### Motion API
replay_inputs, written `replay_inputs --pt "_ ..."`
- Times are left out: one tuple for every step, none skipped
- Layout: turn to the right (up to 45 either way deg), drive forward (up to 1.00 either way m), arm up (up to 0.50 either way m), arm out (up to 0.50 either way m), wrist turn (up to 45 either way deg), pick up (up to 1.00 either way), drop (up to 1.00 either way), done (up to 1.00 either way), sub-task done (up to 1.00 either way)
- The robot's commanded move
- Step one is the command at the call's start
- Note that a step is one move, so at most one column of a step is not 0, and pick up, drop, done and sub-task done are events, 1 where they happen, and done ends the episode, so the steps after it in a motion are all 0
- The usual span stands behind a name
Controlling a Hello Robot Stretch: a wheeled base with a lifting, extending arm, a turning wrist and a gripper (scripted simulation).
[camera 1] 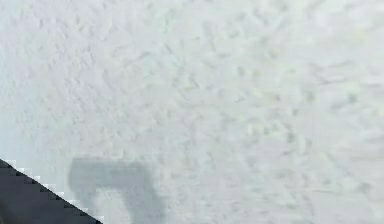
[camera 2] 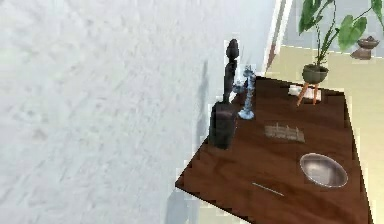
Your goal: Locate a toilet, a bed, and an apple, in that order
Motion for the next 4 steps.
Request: replay_inputs --pt "-45.0 0.00 0.00 0.00 0.0 0.00 0.00 0.00 0.00" --pt "-45.0 0.00 0.00 0.00 0.0 0.00 0.00 0.00 0.00" --pt "-42.0 0.00 0.00 0.00 0.0 0.00 0.00 0.00 0.00" --pt "0.0 0.10 0.00 0.00 0.0 0.00 0.00 0.00 0.00"
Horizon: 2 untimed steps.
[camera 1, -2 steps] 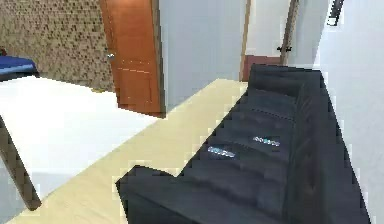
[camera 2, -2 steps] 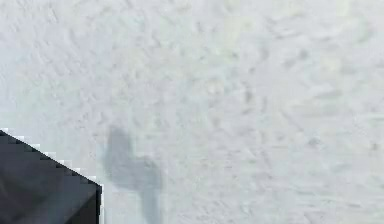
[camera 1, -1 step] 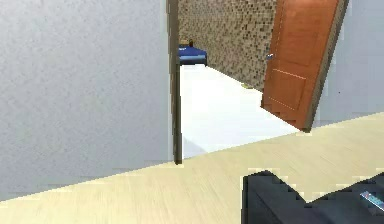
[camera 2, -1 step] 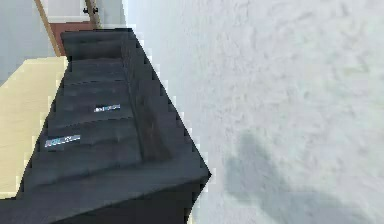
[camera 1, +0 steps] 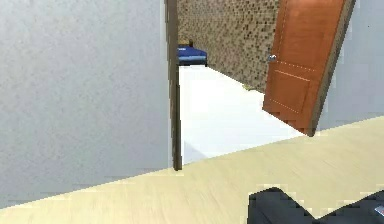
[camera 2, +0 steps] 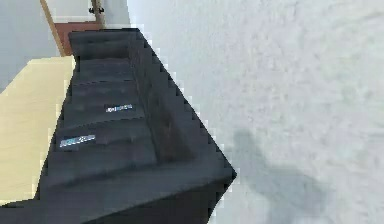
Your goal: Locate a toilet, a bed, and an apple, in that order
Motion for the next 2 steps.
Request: replay_inputs --pt "-39.0 0.00 0.00 0.00 0.0 0.00 0.00 0.00 0.00" --pt "0.0 1.00 0.00 0.00 0.0 0.00 0.00 0.00 0.00"
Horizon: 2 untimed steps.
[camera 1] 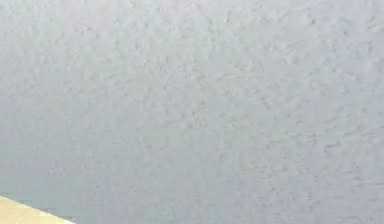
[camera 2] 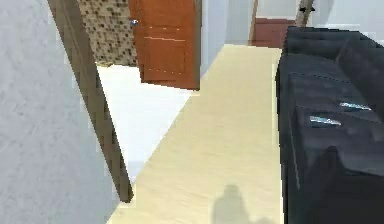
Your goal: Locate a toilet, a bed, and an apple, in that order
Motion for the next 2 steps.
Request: replay_inputs --pt "-45.0 0.00 0.00 0.00 0.0 0.00 0.00 0.00 0.00" --pt "-27.0 0.00 0.00 0.00 0.0 0.00 0.00 0.00 0.00"
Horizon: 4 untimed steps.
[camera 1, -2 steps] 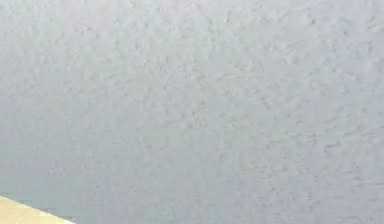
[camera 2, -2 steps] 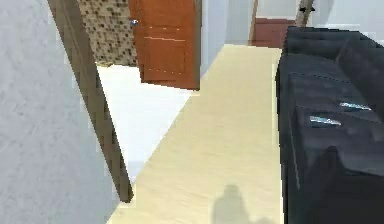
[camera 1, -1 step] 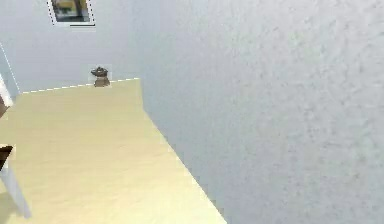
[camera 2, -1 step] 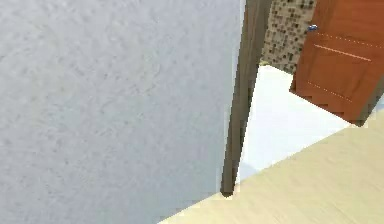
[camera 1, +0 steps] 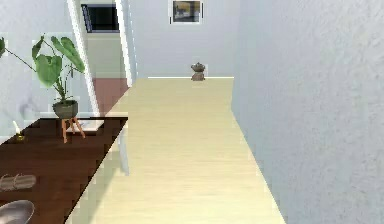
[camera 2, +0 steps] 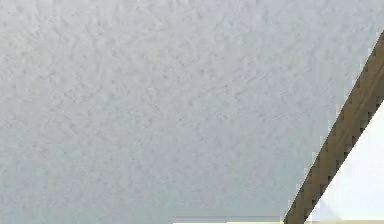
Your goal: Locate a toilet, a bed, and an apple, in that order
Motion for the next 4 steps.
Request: replay_inputs --pt "0.0 1.00 0.00 0.00 0.0 0.00 0.00 0.00 0.00" --pt "0.0 0.95 0.00 0.00 0.0 0.00 0.00 0.00 0.00" --pt "-42.0 0.00 0.00 0.00 0.0 0.00 0.00 0.00 0.00" --pt "0.0 1.00 0.00 0.00 0.0 0.00 0.00 0.00 0.00"
